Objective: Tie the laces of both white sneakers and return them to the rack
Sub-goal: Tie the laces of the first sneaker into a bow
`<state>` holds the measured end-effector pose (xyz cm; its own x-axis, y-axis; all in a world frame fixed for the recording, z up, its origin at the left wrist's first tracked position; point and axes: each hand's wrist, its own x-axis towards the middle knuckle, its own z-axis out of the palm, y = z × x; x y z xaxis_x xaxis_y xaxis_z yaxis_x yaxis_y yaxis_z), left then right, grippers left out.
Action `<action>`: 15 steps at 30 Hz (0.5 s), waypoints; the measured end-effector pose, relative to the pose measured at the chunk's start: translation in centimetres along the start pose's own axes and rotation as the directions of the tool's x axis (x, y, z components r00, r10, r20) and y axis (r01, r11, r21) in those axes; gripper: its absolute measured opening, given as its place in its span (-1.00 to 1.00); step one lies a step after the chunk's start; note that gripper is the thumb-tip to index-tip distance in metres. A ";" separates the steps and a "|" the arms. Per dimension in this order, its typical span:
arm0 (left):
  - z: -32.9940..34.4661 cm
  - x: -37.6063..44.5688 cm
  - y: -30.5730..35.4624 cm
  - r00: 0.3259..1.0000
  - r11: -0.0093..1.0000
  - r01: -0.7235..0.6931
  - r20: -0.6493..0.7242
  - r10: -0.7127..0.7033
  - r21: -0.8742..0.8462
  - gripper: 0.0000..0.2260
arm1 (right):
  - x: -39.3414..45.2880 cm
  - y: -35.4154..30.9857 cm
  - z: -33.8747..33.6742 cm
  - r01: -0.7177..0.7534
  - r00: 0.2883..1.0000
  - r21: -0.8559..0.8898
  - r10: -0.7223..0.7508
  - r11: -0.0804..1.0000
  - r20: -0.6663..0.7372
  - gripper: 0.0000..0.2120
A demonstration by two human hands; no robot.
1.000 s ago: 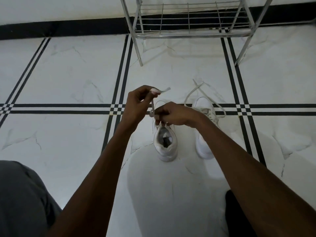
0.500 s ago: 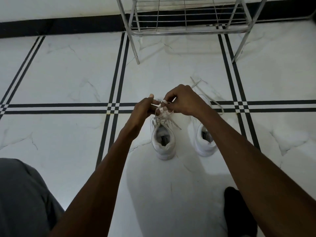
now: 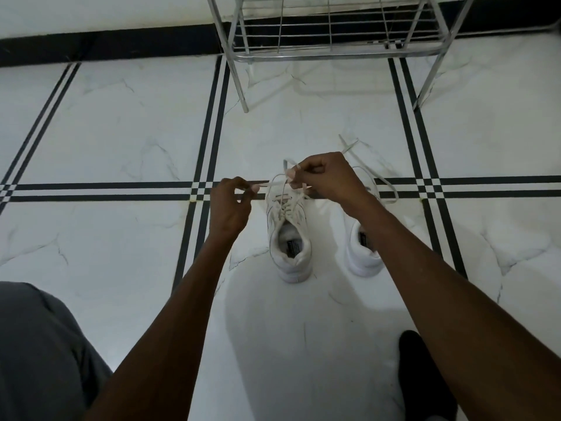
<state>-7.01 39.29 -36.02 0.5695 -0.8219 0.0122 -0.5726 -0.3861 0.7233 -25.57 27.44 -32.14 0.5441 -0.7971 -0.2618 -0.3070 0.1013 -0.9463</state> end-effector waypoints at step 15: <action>-1.4 -2.7 -6.2 0.898 0.854 0.438 -0.094 -0.430 0.281 -0.67 | 2.7 6.5 -1.2 -0.337 0.914 -0.401 0.194 0.852 -0.355 -0.38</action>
<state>-4.18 44.44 -39.57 0.8132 -0.5325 -0.2350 -0.4047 -0.8075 0.4292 -27.03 25.27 -38.72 0.1603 -0.9208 -0.3557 -0.7581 0.1159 -0.6417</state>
